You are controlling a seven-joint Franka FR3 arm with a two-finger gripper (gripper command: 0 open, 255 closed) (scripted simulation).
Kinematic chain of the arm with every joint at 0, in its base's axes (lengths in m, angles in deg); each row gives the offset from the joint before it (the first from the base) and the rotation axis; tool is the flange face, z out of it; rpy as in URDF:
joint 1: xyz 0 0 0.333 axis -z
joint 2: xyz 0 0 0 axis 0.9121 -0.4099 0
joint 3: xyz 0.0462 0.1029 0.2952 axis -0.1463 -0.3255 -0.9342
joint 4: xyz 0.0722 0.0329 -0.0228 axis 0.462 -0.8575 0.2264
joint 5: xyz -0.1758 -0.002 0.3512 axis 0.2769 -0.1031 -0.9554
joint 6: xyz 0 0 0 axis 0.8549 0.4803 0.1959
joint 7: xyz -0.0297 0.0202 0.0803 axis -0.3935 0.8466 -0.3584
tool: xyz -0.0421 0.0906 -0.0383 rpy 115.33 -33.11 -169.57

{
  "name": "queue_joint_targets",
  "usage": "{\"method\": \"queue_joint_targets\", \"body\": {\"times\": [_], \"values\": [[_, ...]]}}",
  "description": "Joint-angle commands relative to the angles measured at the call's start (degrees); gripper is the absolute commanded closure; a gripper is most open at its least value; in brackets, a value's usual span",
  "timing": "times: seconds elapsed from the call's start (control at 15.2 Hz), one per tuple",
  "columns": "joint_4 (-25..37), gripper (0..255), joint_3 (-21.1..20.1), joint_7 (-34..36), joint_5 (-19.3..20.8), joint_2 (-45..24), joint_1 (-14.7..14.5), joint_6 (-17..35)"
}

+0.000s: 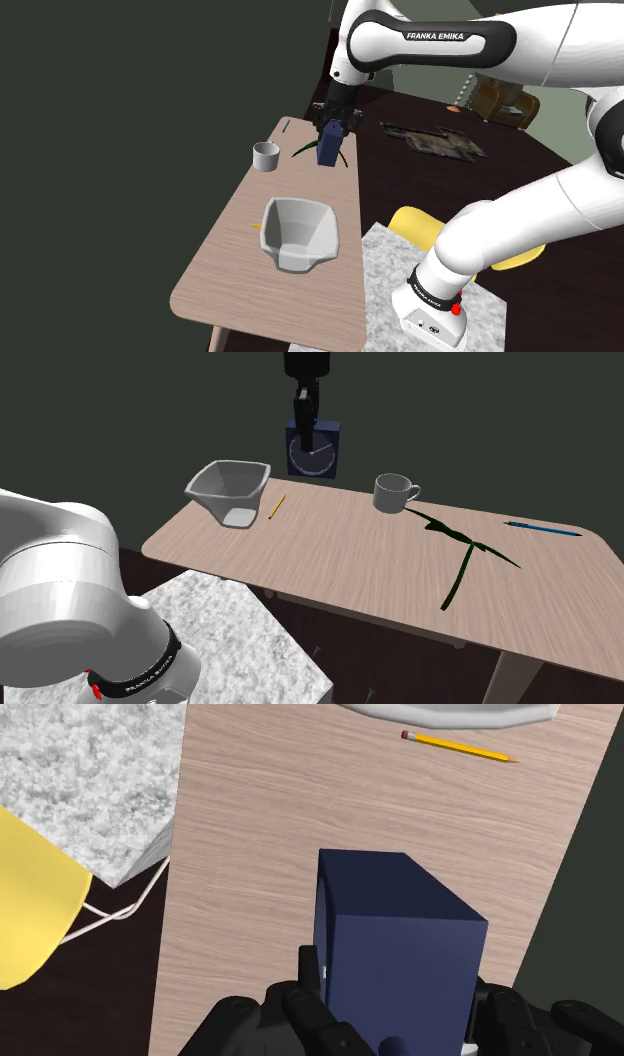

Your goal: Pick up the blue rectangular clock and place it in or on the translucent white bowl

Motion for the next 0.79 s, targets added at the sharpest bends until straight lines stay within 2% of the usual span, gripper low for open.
{"method": "queue_joint_targets", "body": {"times": [0.0,0.73], "values": [[0.1,255,-0.7,1.1,-0.5,1.1,-0.5,-1.2],[-1.4,255,-10.9,14.8,-7.0,7.9,-6.7,-5.1]]}}
